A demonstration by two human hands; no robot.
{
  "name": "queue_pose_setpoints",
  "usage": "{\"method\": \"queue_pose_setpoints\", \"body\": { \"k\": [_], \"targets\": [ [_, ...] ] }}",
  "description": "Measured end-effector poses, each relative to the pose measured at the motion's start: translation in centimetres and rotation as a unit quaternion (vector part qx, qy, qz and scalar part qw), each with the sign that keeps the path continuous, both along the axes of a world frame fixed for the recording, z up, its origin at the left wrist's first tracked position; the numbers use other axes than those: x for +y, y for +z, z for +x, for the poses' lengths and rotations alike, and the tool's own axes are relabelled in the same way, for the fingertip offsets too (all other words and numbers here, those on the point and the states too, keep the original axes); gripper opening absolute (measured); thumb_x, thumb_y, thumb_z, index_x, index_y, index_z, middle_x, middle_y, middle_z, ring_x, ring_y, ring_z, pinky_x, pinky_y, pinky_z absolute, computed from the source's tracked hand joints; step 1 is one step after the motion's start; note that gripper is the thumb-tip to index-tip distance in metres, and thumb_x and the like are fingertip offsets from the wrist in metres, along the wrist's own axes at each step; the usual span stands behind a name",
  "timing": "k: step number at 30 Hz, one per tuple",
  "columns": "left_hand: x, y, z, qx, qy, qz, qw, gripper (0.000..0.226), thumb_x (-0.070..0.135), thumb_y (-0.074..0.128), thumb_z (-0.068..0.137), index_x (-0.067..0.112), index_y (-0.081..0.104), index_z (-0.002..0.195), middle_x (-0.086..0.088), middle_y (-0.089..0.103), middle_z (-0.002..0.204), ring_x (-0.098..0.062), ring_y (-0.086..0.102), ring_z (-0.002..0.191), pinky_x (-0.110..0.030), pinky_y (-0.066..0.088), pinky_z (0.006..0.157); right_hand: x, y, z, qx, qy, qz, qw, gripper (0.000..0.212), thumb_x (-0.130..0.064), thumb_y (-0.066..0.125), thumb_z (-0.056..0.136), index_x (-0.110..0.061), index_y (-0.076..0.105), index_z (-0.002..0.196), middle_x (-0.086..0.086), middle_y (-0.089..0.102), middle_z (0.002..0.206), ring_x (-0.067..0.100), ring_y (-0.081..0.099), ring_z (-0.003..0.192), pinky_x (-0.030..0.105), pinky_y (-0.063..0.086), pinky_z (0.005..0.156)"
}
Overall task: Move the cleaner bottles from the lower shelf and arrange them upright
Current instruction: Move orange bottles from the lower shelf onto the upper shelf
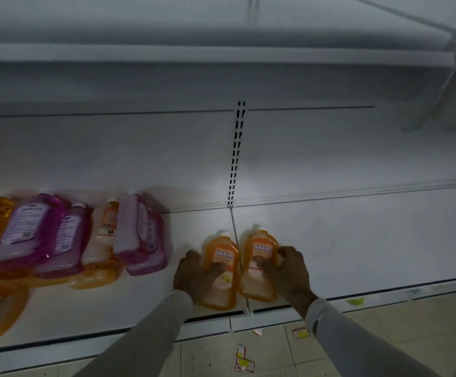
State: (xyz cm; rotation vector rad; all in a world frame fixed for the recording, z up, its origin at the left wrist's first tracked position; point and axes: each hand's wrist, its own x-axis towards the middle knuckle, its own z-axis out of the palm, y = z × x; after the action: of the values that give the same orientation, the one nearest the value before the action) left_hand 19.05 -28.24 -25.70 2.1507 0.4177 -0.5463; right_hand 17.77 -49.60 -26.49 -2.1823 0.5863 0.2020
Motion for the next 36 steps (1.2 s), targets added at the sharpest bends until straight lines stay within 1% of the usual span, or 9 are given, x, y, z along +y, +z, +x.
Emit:
{"method": "queue_pose_setpoints", "body": {
  "k": [4,7,11,15,19,24,28,31,36],
  "targets": [
    [0.1,-1.7,2.5,0.053,-0.04,-0.003,0.998,0.091,0.074,0.074,0.03,0.024,0.064,0.104,0.001,0.07,0.1,-0.017,0.067,0.089,-0.036,0.056,0.084,-0.2,-0.5,1.8,0.066,-0.014,0.125,0.99,0.042,-0.049,0.081,0.069,-0.019,0.071,0.096,-0.002,0.074,0.085,0.014,0.071,0.076,0.032,0.059,0.07],
    [0.4,-2.9,3.3,0.067,-0.04,-0.047,0.996,0.087,0.069,0.083,0.022,0.022,0.072,0.094,0.0,0.075,0.092,-0.017,0.07,0.084,-0.038,0.058,0.083,0.1,-0.1,2.1,0.081,0.001,0.205,0.975,0.028,-0.034,0.083,0.072,-0.018,0.071,0.092,0.004,0.075,0.089,0.017,0.072,0.079,0.032,0.06,0.071],
    [0.7,-1.7,2.3,0.068,-0.012,-0.106,0.992,0.066,0.047,0.091,0.033,0.016,0.075,0.089,-0.001,0.076,0.085,-0.019,0.072,0.082,-0.04,0.058,0.083,0.1,-0.2,1.6,0.092,0.03,0.243,0.965,0.024,-0.026,0.084,0.071,-0.019,0.071,0.089,0.004,0.075,0.09,0.014,0.072,0.078,0.025,0.056,0.062],
    [1.7,-0.5,0.6,0.035,-0.013,-0.134,0.99,0.077,0.046,0.091,0.034,0.016,0.069,0.101,-0.002,0.074,0.092,-0.019,0.072,0.085,-0.043,0.059,0.081,-0.1,0.8,0.8,0.083,0.074,0.239,0.965,0.036,-0.024,0.086,0.069,-0.014,0.072,0.1,0.005,0.076,0.095,0.018,0.073,0.085,0.029,0.059,0.072],
    [3.1,2.2,-2.0,-0.032,-0.011,-0.123,0.992,0.077,0.03,0.093,0.049,0.016,0.049,0.111,-0.002,0.065,0.103,-0.019,0.066,0.093,-0.037,0.058,0.078,0.3,2.6,-0.5,0.045,0.109,0.183,0.976,0.086,-0.047,0.094,0.047,-0.014,0.057,0.117,0.0,0.071,0.104,0.017,0.07,0.096,0.038,0.059,0.082],
    [6.2,6.8,-5.9,-0.101,-0.03,-0.13,0.986,0.075,0.016,0.091,0.057,0.024,0.046,0.117,0.006,0.063,0.105,-0.012,0.063,0.097,-0.018,0.05,0.069,2.6,8.7,-4.9,-0.005,0.113,0.151,0.982,0.07,-0.018,0.089,0.064,-0.023,0.043,0.117,-0.01,0.059,0.104,0.007,0.06,0.094,0.015,0.049,0.068],
    [9.2,12.4,-8.9,-0.157,-0.051,-0.143,0.976,0.072,0.012,0.09,0.058,0.029,0.048,0.114,0.008,0.064,0.105,-0.004,0.062,0.094,-0.025,0.055,0.078,4.7,14.9,-9.0,-0.057,0.119,0.126,0.983,0.065,-0.021,0.09,0.063,-0.023,0.05,0.114,-0.008,0.063,0.103,0.015,0.063,0.097,0.018,0.051,0.073],
    [11.6,17.7,-11.7,-0.194,-0.076,-0.135,0.969,0.072,0.012,0.09,0.058,0.021,0.047,0.116,0.003,0.064,0.104,-0.008,0.064,0.091,-0.021,0.053,0.072,6.8,20.6,-13.0,-0.104,0.108,0.096,0.984,0.065,-0.025,0.091,0.062,-0.022,0.052,0.114,-0.005,0.065,0.104,0.015,0.065,0.096,0.026,0.054,0.077],
    [15.9,27.0,-15.9,-0.259,-0.126,-0.124,0.95,0.079,0.027,0.09,0.058,0.028,0.042,0.121,0.006,0.061,0.106,-0.014,0.064,0.095,-0.031,0.055,0.08,10.4,30.8,-18.8,-0.157,0.134,0.064,0.976,0.067,-0.033,0.091,0.059,-0.024,0.052,0.113,-0.007,0.066,0.104,0.007,0.065,0.091,0.018,0.054,0.068]
  ]
}}
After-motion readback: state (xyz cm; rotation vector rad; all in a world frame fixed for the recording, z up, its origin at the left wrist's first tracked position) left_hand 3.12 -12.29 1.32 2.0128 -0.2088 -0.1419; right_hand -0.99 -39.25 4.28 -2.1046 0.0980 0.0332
